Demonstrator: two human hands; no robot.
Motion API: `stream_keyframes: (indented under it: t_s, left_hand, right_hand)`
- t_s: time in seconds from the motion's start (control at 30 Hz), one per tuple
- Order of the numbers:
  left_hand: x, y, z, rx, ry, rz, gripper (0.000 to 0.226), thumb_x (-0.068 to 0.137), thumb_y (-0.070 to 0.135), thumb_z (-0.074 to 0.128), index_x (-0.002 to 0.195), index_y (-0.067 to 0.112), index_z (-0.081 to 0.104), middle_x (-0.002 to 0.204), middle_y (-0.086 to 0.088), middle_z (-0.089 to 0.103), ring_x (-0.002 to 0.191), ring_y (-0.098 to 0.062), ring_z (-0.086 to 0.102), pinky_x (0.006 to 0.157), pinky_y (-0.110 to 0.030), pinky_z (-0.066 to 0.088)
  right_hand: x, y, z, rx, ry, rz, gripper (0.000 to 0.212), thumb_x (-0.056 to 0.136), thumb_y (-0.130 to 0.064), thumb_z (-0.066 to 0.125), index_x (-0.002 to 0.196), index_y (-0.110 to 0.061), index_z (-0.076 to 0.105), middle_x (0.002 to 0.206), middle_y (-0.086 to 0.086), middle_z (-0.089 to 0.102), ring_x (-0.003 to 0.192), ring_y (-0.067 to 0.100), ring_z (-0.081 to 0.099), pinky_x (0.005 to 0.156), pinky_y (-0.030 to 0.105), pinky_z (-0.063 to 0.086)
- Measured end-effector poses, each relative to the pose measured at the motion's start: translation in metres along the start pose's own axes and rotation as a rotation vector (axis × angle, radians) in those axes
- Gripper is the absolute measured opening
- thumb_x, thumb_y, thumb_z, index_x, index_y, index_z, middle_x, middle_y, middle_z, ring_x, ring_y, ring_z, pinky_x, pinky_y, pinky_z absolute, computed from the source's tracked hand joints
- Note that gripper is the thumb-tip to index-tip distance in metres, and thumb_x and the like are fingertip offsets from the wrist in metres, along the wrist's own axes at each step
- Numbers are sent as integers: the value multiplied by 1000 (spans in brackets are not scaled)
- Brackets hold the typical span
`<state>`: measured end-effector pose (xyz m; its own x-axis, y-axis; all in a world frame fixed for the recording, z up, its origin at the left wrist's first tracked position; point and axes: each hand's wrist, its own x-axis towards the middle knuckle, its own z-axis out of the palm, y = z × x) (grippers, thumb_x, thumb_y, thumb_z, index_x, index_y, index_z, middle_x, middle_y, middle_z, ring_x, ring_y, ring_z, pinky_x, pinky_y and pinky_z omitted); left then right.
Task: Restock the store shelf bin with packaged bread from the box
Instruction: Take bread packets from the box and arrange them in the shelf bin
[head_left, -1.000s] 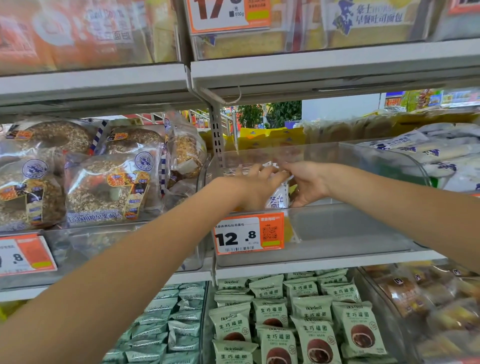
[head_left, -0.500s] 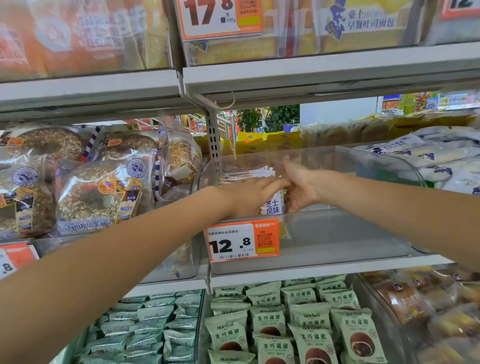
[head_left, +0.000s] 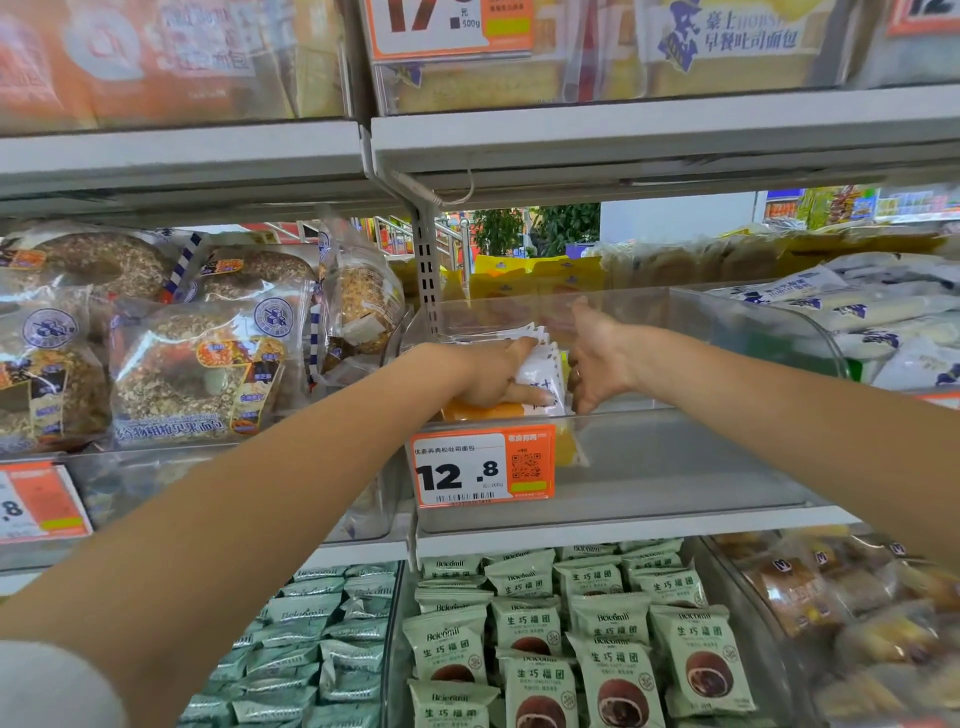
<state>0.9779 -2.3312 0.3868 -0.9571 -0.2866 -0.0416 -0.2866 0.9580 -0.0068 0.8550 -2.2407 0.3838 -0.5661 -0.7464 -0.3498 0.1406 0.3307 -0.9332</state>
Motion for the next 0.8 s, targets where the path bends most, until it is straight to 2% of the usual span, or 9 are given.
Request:
stream_keyframes:
  t_s: [0.03,0.1,0.2,0.27,0.37,0.43,0.53,0.7,0.8]
  left_hand:
    - [0,0,-1,3,-4,-2,84,93,56,40,152,16,-5,159,-9,13,143,-27,24,115,-41,24]
    - [2,-5,-2,19,3,-24,80,95,57,32,152,17,-7,160,-10,6,145,-27,17,117,-40,19]
    - [-7,-7,-5,61,30,-63,74,97,53,25,152,16,-8,160,-12,3,147,-26,8,119,-42,13]
    - [-25,0,-13,-7,134,-42,63,101,43,27,152,13,6,156,-16,19,143,-28,21,116,-41,21]
    - [-59,19,-23,-57,436,73,46,101,39,33,131,7,46,125,-14,52,114,-25,51,98,-40,42]
    - [-82,36,-19,-97,657,200,35,101,35,38,115,7,56,106,-8,58,97,-20,53,87,-39,46]
    - [-124,71,14,-154,882,347,31,98,31,39,94,7,58,85,-1,53,78,-16,48,70,-34,42]
    - [-186,118,137,-116,876,432,28,95,23,40,79,7,56,70,-4,53,60,-26,53,47,-32,41]
    - [-216,127,236,-201,637,341,32,95,26,36,79,10,59,68,-2,57,56,-24,57,42,-31,43]
  right_hand:
    - [-2,0,0,7,0,1,85,90,-67,0,146,-9,28,144,21,38,132,37,35,110,61,17]
    - [-10,1,0,44,52,-12,78,92,-65,4,152,-16,3,158,15,5,145,35,6,110,63,6]
    - [-17,-1,-5,78,194,-127,75,91,-67,9,152,-24,8,159,8,4,146,31,9,111,60,11]
    - [-28,1,-8,162,222,-265,74,92,-65,13,152,-21,16,158,8,15,144,28,20,113,53,20]
    - [-75,16,-8,322,235,-470,59,100,-50,21,135,-6,43,130,10,54,102,20,62,95,34,47]
    - [-116,35,-3,306,283,-608,48,103,-40,23,106,-9,59,105,10,66,82,19,67,74,29,54]
    - [-170,85,12,252,279,-684,44,103,-32,30,79,-10,60,69,9,69,56,21,65,56,27,53]
    - [-203,219,39,235,228,-479,42,101,-25,36,69,-9,59,54,7,64,45,20,61,52,31,54]
    - [-196,322,53,33,177,-189,43,102,-29,37,78,-6,64,64,8,68,50,20,63,57,35,57]
